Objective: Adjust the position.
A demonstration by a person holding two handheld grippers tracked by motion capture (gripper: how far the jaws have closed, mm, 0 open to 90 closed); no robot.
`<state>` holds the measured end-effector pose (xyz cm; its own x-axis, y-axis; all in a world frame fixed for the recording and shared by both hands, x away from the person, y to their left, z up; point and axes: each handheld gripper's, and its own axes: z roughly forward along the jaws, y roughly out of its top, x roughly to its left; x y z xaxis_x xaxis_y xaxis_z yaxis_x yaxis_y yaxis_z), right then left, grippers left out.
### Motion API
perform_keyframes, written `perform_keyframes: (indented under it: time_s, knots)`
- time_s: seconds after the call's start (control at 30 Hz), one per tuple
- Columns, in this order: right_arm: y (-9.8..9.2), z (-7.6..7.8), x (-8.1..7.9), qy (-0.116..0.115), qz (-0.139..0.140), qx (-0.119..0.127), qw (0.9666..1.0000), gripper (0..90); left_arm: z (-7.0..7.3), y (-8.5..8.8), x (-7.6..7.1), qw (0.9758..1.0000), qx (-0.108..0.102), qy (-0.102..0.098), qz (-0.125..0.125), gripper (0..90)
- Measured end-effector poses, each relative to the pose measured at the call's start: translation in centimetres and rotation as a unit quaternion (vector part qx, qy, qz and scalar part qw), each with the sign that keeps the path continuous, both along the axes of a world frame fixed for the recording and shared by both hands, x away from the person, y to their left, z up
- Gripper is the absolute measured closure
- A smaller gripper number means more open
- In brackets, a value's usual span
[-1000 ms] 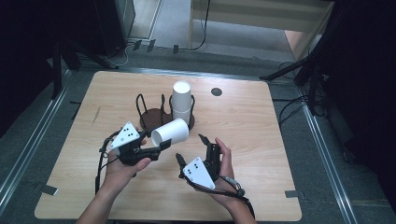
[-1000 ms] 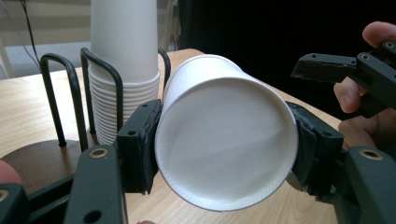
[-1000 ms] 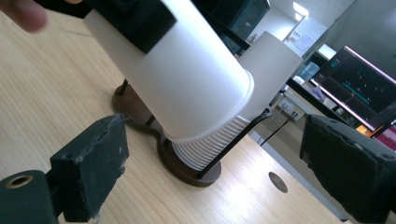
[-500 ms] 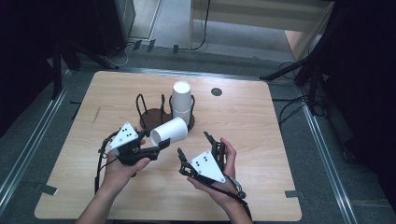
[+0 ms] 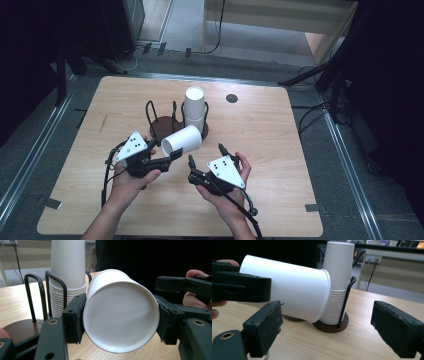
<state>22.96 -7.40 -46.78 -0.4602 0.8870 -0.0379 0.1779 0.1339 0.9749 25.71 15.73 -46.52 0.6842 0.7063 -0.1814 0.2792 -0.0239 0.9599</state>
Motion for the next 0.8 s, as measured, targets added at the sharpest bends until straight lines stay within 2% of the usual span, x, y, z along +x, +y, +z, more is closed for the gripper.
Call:
perform_keyframes:
  time_s: [0.03,0.13,0.17,0.2,0.23,0.37,0.43,0.47,0.5,0.53,0.6,0.63,0.67,0.7,0.73,0.77,0.8]
  knots:
    - [0.0,0.0,0.0,0.000,0.000,0.000,1.0000,9.7,0.0,0.0,0.0,1.0000,0.000,0.001,0.000,34.9]
    - [0.0,0.2,0.1,0.023,-0.005,0.027,0.9994,3.9,0.0,0.0,0.0,1.0000,-0.002,-0.001,0.002,35.0]
    - [0.0,0.2,0.1,0.023,-0.005,0.027,0.9994,3.9,0.0,0.0,0.0,1.0000,-0.001,-0.002,0.002,35.0]
    - [-0.1,0.3,0.1,0.035,-0.012,0.046,0.9983,2.2,0.0,0.1,0.0,1.0000,-0.001,-0.002,0.002,35.0]
    - [-0.2,0.3,0.2,0.038,-0.015,0.055,0.9977,0.4,0.0,0.1,0.0,1.0000,-0.001,-0.002,0.003,34.9]
    - [-0.3,0.4,0.3,0.052,-0.017,0.071,0.9960,0.0,-0.1,0.1,0.0,1.0000,-0.003,-0.002,0.004,34.9]
    - [-0.3,0.5,0.3,0.062,-0.014,0.085,0.9943,0.0,-0.1,0.0,0.0,1.0000,-0.005,-0.003,0.003,34.9]
    - [-0.4,0.6,0.4,0.073,-0.015,0.102,0.9921,0.0,-0.1,0.0,0.0,1.0000,-0.007,-0.003,0.003,34.9]
    - [-0.4,0.6,0.4,0.073,-0.015,0.102,0.9921,0.0,-0.1,-0.1,0.0,1.0000,-0.007,-0.003,0.002,34.9]
    - [-0.4,0.6,0.5,0.087,-0.017,0.124,0.9883,0.0,-0.2,-0.1,0.0,0.9999,-0.009,-0.004,0.002,34.9]
    - [-0.4,0.7,0.7,0.101,-0.020,0.148,0.9837,0.0,-0.2,-0.1,0.0,0.9999,-0.009,-0.005,0.002,34.9]
    - [-0.4,0.7,0.7,0.101,-0.020,0.148,0.9837,0.0,-0.2,-0.2,0.0,0.9999,-0.010,-0.005,0.003,34.9]
    - [-0.4,0.8,0.8,0.107,-0.025,0.159,0.9812,0.0,-0.3,-0.2,0.0,0.9999,-0.011,-0.005,0.004,34.9]
    - [-0.4,0.8,0.9,0.115,-0.028,0.173,0.9778,0.0,-0.3,-0.2,0.0,0.9999,-0.011,-0.006,0.004,34.9]
    - [-0.4,0.8,1.0,0.127,-0.031,0.197,0.9716,0.0,-0.3,-0.3,0.0,0.9999,-0.011,-0.006,0.004,34.9]
    - [-0.4,0.8,1.0,0.127,-0.031,0.197,0.9716,0.0,-0.3,-0.3,0.0,0.9999,-0.012,-0.006,0.005,34.9]
    - [-0.4,0.9,1.1,0.132,-0.034,0.208,0.9685,0.0,-0.3,-0.3,0.0,0.9999,-0.012,-0.006,0.005,34.9]
